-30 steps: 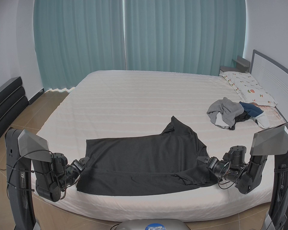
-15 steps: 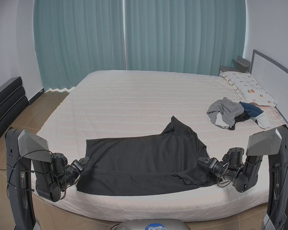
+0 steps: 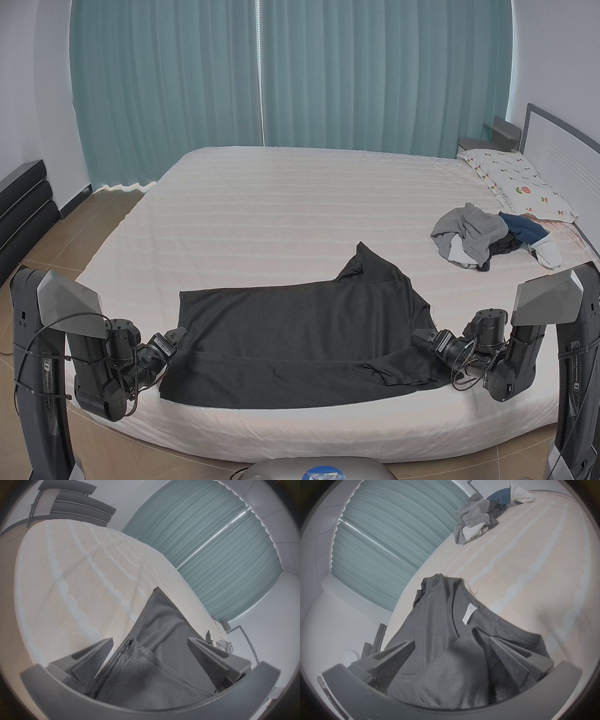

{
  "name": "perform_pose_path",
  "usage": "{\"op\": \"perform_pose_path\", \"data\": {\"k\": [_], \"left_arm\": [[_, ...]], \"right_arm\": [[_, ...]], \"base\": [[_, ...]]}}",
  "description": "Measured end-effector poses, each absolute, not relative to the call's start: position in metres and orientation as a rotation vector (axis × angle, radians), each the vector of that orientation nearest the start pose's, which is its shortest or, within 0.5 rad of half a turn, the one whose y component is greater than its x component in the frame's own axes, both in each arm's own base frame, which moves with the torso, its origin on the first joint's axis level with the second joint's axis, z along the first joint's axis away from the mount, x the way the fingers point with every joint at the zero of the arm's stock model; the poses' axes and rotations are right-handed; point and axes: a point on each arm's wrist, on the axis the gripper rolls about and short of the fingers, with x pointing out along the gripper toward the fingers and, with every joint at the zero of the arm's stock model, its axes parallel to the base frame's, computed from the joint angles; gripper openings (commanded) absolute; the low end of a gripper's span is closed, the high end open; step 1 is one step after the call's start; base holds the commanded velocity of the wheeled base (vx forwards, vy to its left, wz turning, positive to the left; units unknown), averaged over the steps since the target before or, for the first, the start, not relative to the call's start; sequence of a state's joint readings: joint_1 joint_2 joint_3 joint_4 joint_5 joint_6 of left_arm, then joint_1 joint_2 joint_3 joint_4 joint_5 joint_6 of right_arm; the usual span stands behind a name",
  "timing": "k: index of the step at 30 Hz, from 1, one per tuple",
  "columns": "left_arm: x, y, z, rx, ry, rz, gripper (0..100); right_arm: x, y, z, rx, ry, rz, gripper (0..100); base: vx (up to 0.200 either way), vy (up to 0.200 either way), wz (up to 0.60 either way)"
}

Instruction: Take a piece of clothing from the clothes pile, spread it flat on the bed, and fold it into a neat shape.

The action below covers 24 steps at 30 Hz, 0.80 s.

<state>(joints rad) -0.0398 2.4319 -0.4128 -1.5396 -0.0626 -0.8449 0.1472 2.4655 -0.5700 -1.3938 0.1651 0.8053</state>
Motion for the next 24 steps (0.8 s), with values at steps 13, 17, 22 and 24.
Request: {"op": "perform_pose_path", "data": {"k": [13, 17, 22, 24], "left_arm": [[0.310, -0.014, -0.042, -0.833, 0.494, 0.106, 100], [0.310, -0.014, -0.042, -0.833, 0.494, 0.107, 100], [0.310, -0.014, -0.042, -0.833, 0.494, 0.106, 100], [0.310, -0.014, -0.042, -0.833, 0.494, 0.107, 100]], "right_arm": [[0.344, 0.046, -0.051, 0.795, 0.562, 0.069, 0], [0.345, 0.046, -0.051, 0.798, 0.556, 0.071, 0], [0.348, 0.046, -0.050, 0.805, 0.546, 0.071, 0], [0.349, 0.046, -0.050, 0.808, 0.540, 0.073, 0]], "base": [[0.000, 0.000, 0.00], [0.000, 0.000, 0.00], [0.000, 0.000, 0.00], [0.000, 0.000, 0.00]]}}
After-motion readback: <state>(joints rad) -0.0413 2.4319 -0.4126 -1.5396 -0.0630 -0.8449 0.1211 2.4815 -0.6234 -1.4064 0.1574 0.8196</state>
